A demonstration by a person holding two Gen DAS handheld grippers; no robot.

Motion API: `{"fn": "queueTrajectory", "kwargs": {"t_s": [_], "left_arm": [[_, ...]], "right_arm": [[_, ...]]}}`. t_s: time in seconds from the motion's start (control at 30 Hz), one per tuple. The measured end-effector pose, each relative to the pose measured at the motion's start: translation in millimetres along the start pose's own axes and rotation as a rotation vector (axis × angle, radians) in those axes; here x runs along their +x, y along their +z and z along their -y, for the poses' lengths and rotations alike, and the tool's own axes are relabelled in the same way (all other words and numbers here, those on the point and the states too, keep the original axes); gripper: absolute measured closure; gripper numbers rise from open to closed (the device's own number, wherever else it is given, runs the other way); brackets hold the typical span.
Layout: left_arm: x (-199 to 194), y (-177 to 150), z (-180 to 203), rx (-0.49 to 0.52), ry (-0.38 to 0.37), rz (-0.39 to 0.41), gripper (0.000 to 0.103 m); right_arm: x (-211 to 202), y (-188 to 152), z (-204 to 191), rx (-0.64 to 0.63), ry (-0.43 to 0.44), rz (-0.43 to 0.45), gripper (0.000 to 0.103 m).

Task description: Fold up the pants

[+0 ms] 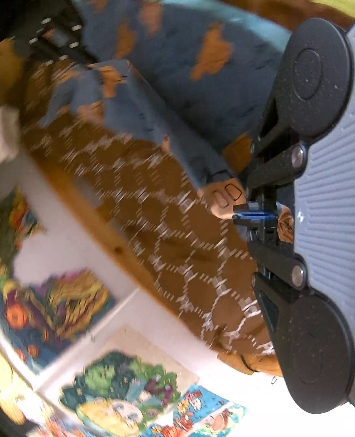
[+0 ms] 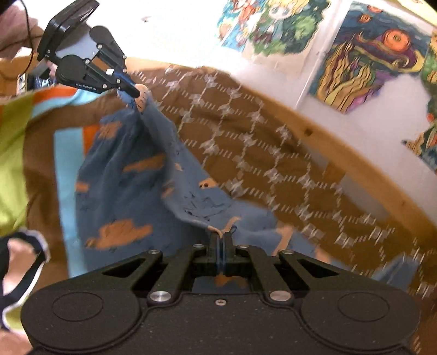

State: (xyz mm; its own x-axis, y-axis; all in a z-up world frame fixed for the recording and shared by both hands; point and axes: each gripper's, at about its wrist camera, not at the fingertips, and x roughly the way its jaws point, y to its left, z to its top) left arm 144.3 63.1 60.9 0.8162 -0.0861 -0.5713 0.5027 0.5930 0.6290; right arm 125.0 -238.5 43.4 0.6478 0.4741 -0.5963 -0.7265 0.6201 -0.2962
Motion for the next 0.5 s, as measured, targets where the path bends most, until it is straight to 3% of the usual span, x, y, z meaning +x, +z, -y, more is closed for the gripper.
{"fn": "queueTrajectory", "kwargs": {"t_s": [0.17,0.5], "left_arm": [[11.2,-24.2,34.7,0.15,-0.008,-0.067,0.102],[14.2,-39.5,53.5,0.23,-0.011,-0.091,0.102]], "right_arm": [[2.5,-25.3,-37.2,-0.036,-0.007,-0.034,0.103],[3.0,-37.1,-63.7,-0.076,-0.018,-0.036,0.103]]}}
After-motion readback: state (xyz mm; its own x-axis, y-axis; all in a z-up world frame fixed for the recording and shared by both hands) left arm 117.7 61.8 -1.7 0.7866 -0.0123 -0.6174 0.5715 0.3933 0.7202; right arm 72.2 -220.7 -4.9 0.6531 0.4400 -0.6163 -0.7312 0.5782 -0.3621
